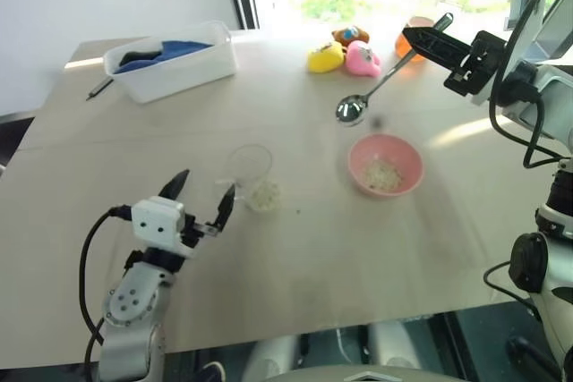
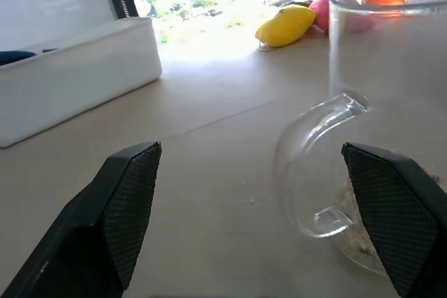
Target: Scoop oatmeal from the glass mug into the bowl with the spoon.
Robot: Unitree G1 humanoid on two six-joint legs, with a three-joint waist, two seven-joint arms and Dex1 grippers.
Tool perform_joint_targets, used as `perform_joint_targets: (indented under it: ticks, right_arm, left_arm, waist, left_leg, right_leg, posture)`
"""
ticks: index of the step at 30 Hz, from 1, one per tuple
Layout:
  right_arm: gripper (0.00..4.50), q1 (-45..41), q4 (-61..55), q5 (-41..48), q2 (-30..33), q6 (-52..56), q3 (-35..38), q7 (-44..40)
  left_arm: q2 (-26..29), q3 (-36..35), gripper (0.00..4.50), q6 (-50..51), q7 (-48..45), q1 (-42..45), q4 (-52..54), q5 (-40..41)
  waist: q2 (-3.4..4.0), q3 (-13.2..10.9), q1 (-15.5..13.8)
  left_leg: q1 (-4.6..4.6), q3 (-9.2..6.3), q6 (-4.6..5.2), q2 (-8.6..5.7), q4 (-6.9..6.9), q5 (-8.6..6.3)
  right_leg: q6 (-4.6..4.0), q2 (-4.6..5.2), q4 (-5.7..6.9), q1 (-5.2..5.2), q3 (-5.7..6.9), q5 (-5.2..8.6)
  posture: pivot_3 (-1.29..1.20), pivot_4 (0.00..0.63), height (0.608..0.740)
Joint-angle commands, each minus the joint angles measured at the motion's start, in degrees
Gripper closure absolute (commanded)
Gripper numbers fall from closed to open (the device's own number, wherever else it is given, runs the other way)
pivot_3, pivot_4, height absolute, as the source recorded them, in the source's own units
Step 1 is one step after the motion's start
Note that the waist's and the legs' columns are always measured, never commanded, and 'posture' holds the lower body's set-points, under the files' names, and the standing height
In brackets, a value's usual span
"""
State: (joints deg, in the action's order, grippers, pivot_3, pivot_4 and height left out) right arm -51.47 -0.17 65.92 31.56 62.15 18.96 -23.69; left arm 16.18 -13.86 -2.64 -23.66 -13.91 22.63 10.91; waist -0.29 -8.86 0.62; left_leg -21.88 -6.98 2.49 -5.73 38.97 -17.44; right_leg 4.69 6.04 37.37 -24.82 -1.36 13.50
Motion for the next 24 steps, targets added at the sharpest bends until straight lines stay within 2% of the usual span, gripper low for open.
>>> perform_joint_targets:
  ticks: [1,5,6,7,11,24]
  right_arm:
    - [4.50,-1.6,-2.0,1.1,0.8,-0.4,1.2,-0.6]
    - [4.50,-1.6,-1.9,1.2,0.8,-0.3,1.2,-0.6]
    - [4.50,-1.6,-1.9,1.1,0.8,-0.3,1.2,-0.6]
    - [4.50,-1.7,-1.9,1.1,0.8,-0.3,1.2,-0.6]
    - [4.50,-1.6,-2.2,1.3,0.7,-0.1,1.1,-0.3]
    - [4.50,-1.3,-2.8,1.4,0.4,-0.3,1.3,0.3]
  left_arm:
    - [-0.5,0.8,0.09,-2.1,1.0,-0.8,0.8,-0.7]
    - [-1.2,1.1,0.09,-2.8,1.8,-0.7,0.5,-0.8]
    - [-1.2,1.2,0.61,-2.9,1.9,-0.7,0.4,-0.9]
    - [-1.3,1.3,0.89,-2.9,2.2,-0.6,0.3,-0.9]
    - [-1.7,1.6,2.59,-2.8,3.1,-0.8,-0.2,-1.5]
    - [-2.2,3.0,2.59,-3.6,4.6,0.9,-2.7,-2.4]
  waist:
    - [0.00,0.0,0.0]
    - [0.00,0.0,0.0]
    - [0.00,0.0,0.0]
    - [0.00,0.0,0.0]
    - [0.00,0.0,0.0]
    - [0.00,0.0,0.0]
  left_leg:
    - [0.00,0.00,0.00,0.00,0.00,0.00]
    - [0.00,0.00,0.00,0.00,0.00,0.00]
    - [0.00,-0.01,0.00,0.00,0.00,0.00]
    - [0.01,-0.01,0.00,0.00,0.00,0.00]
    - [0.00,0.00,0.00,0.00,0.00,0.00]
    - [0.00,0.00,0.00,0.00,0.00,0.00]
  right_leg:
    - [0.00,0.00,0.00,0.00,0.00,0.00]
    - [0.00,-0.01,0.01,0.00,0.01,0.00]
    - [0.00,-0.01,0.01,0.00,0.01,0.00]
    - [0.00,-0.02,0.01,0.00,0.01,0.00]
    - [0.00,-0.02,0.00,0.00,0.01,0.00]
    - [0.00,-0.03,0.01,0.00,0.01,0.00]
  posture:
    - [0.00,0.150,0.740]
    - [0.00,0.150,0.740]
    - [0.00,0.150,0.740]
    - [0.00,0.150,0.740]
    - [0.00,0.150,0.740]
    - [0.00,0.150,0.740]
